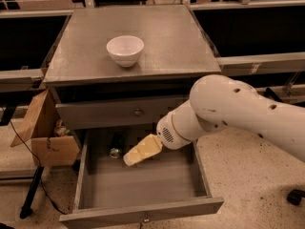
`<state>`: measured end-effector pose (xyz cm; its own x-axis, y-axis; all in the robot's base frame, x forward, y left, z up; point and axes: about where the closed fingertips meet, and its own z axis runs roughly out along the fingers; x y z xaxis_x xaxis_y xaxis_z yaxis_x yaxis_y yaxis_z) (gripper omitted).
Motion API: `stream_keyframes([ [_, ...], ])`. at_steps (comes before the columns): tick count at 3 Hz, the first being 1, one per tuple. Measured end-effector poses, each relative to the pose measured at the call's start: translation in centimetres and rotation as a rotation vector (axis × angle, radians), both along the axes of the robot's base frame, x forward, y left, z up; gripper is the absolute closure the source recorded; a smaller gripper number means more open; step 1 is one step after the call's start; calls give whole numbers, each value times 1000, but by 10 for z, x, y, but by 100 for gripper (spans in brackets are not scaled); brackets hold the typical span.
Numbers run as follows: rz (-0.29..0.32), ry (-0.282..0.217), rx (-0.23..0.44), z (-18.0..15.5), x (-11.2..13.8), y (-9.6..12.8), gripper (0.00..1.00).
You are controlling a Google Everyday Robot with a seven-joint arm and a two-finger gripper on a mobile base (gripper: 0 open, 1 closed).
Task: Pick green can from middle drawer and place on counter
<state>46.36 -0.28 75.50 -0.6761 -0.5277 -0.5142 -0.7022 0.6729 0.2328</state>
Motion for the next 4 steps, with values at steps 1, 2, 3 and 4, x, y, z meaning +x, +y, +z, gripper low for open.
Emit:
stream_keyframes([
  [1, 0, 0, 0, 0, 0, 0, 0],
  [2, -22, 0, 2, -4, 2, 4, 0],
  [3, -69, 39, 27, -39, 9, 35, 0],
  [4, -141, 129, 98, -94, 16, 85, 0],
])
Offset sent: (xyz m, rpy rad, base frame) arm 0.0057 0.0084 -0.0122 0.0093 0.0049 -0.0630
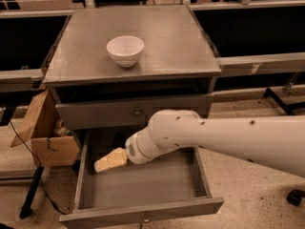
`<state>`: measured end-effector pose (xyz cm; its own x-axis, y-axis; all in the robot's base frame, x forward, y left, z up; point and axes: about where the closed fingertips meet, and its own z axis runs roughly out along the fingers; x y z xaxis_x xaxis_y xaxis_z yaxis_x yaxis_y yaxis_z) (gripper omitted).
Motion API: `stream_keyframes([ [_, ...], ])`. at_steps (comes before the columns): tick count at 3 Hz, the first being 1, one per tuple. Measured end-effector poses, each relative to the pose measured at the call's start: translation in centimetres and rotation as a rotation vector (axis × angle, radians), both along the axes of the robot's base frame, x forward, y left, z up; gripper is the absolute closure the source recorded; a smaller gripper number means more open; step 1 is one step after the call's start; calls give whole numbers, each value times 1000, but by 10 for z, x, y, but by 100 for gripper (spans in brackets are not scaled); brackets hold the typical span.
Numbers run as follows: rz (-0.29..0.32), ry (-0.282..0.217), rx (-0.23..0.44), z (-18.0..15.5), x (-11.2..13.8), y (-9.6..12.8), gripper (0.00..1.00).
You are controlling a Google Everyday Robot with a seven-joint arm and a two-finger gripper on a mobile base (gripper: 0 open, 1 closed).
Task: Pick green can from middle drawer and place on counter
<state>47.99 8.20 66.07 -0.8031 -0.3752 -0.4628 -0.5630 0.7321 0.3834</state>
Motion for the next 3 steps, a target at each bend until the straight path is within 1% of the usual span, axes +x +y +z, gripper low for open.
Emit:
stream_keyframes([
  [1, -82, 107, 55, -66, 2, 48, 0],
  [2, -200, 149, 103, -111, 27, 88, 0],
  [3, -185, 105, 139, -104, 37, 122, 0],
])
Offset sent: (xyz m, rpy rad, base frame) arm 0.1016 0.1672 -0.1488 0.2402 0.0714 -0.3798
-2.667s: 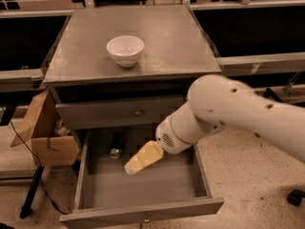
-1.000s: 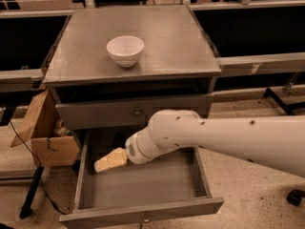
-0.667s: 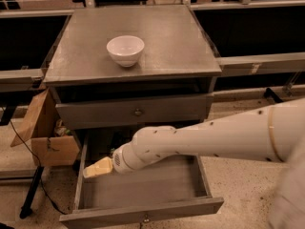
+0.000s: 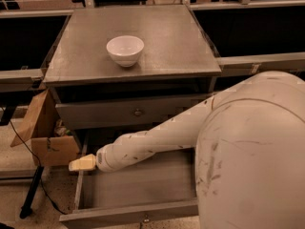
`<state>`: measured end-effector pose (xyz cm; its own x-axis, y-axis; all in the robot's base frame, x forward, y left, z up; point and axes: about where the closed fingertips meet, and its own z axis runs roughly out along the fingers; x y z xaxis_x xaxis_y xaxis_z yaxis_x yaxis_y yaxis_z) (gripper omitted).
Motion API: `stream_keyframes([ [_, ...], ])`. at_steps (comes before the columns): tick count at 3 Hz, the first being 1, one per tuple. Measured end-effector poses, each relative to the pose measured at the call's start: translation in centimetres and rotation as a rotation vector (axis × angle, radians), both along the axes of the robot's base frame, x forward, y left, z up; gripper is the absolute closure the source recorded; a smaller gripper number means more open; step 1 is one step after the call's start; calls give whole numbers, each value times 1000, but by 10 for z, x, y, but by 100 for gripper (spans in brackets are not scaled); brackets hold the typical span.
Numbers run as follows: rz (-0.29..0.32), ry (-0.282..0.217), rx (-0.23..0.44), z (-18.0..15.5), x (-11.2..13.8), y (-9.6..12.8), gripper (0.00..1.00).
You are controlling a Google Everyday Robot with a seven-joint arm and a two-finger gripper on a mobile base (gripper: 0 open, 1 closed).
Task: Pick green can from middle drawer and place on counter
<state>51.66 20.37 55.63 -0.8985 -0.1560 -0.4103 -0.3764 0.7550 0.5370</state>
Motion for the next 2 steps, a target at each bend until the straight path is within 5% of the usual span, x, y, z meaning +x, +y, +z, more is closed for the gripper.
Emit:
stream_keyframes([
  [2, -58, -49, 48, -11, 21, -7, 0],
])
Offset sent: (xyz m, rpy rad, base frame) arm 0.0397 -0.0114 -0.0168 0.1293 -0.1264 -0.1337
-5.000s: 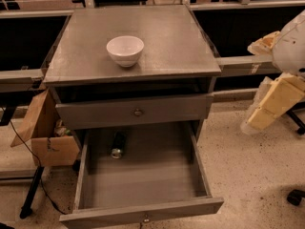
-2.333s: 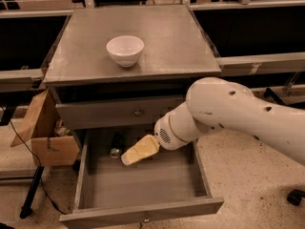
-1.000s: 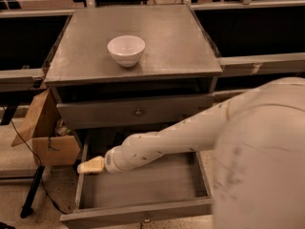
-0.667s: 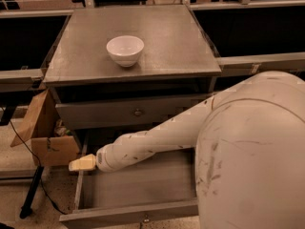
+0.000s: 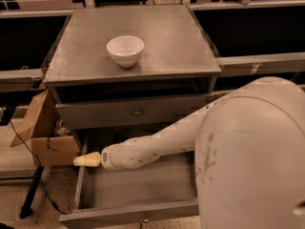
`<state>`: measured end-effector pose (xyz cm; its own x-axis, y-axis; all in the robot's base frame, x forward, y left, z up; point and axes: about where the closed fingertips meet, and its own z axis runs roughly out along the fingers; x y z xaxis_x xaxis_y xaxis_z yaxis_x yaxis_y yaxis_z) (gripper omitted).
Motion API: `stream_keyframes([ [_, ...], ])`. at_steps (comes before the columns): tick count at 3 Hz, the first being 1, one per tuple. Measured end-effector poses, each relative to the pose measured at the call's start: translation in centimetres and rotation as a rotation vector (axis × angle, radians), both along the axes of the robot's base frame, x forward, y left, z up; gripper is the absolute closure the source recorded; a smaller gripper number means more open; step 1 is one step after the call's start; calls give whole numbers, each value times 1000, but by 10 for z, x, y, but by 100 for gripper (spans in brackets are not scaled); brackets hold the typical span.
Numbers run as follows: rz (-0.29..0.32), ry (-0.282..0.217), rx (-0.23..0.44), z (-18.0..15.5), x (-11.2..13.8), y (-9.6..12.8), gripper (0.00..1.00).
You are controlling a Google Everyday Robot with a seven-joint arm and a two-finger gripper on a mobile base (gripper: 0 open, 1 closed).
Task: Pick green can from middle drawer and place on counter
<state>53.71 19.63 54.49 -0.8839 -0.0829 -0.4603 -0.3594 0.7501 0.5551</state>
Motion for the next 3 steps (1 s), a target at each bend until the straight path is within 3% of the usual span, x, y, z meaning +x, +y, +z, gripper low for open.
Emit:
stream_keyframes([
  [1, -57, 0, 42, -21, 39, 1, 0],
  [3, -136, 67, 61, -70, 110, 6, 0],
])
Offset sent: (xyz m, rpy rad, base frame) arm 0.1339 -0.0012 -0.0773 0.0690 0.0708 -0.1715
